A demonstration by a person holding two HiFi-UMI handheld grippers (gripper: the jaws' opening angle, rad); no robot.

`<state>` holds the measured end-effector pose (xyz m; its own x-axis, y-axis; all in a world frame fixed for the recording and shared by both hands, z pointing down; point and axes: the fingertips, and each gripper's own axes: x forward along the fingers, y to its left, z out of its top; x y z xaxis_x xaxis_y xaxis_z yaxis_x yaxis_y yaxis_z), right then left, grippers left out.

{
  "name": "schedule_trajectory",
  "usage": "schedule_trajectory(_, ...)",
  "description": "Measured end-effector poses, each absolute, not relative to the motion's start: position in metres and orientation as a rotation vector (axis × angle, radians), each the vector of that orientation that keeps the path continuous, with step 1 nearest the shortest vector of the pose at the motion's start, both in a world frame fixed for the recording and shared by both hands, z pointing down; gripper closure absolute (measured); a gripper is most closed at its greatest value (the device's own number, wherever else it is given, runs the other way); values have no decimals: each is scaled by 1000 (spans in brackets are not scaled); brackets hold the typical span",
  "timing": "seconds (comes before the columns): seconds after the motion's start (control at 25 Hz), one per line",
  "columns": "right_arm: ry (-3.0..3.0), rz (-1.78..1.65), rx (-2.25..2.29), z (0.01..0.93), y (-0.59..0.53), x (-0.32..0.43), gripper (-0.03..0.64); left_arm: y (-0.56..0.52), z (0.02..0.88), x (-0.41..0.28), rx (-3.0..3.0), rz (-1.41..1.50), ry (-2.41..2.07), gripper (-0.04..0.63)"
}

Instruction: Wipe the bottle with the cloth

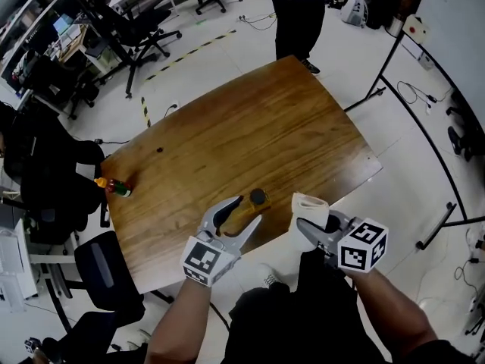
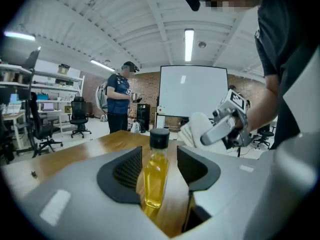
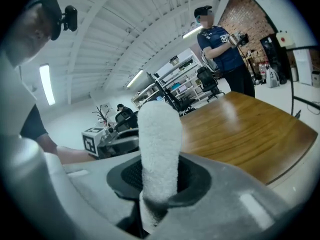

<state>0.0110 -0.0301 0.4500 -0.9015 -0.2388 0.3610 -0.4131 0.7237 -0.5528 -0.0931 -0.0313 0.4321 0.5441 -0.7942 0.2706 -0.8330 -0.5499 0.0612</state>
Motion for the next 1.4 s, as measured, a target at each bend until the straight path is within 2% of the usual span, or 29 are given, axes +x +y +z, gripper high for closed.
schedule_trajectory(0.16,-2702,1041,304,464,0,-14,541,-47,399,-88,2682,328,-1256,350)
schedule_trajectory(0.32,-2683,1003,33,484,29,-40,541,-60,407,-73,2696,454,-1171,344)
schedule_trajectory(0.36,-2670,987,-20,488,34,-48,541,-63,407,-71,2693,452,-1162,349)
schedule_trajectory(0.44,-2648,963,-98,494,37,-59,541,-66,402,-65,2683,432,-1146,423)
schedule_trajectory(0.56,-2639,984,-179,496,29,-68,541,-66,403,-55,2702,414,-1118,425)
schedule_trajectory(0.84,-2565,1188,-251,506,-10,-79,541,-67,403,-56,2674,348,-1120,426)
schedule_trajectory(1.16,-2368,1307,-278,545,-6,-87,541,-66,404,-56,2660,304,-1127,425)
schedule_trajectory(1.4,-2083,1714,-159,586,4,-78,541,-63,405,-54,2662,272,-1111,424)
